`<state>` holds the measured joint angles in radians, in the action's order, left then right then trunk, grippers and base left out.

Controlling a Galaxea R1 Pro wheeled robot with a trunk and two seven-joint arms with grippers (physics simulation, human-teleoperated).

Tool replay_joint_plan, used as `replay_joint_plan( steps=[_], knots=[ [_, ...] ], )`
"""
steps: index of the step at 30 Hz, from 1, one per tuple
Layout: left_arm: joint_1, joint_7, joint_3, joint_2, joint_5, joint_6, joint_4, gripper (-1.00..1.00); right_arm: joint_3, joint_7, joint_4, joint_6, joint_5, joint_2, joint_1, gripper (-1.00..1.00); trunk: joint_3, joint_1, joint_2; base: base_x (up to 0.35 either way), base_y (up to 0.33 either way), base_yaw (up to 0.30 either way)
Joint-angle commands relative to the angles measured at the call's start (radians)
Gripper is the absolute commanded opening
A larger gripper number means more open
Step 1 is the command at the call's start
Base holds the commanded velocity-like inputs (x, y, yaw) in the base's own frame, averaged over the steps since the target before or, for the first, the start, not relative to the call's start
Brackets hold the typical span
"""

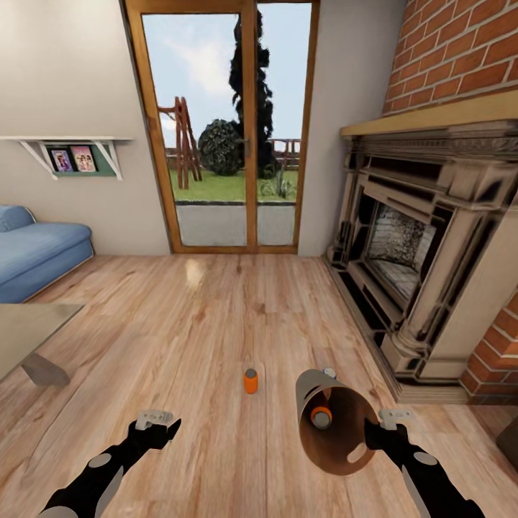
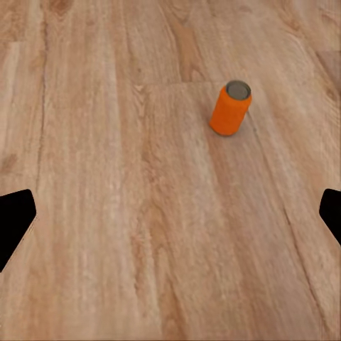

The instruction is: Put the three can of soda from the living room inside the tash can in the kitchen.

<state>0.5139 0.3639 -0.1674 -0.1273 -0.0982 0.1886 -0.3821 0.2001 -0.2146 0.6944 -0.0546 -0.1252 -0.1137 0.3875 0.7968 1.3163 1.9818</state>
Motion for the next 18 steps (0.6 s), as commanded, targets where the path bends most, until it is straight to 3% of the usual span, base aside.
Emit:
replay_joint_plan(
  steps=[1, 18],
  knots=[
    [0.000, -0.004, 0.000, 0.000, 0.000, 0.000, 0.000, 1.00, 0.001, -0.003, 0.002, -0.001, 0.007, 0.000, 0.001, -1.00, 0.000, 0.000, 0.000, 0.323, 0.001, 0.000],
    [0.000, -0.011, 0.002, 0.000, -0.002, 0.001, 0.000, 1.00, -0.001, -0.004, 0.001, 0.001, 0.007, 0.000, 0.001, -1.00, 0.000, 0.000, 0.000, 0.322, -0.002, 0.000]
  ],
)
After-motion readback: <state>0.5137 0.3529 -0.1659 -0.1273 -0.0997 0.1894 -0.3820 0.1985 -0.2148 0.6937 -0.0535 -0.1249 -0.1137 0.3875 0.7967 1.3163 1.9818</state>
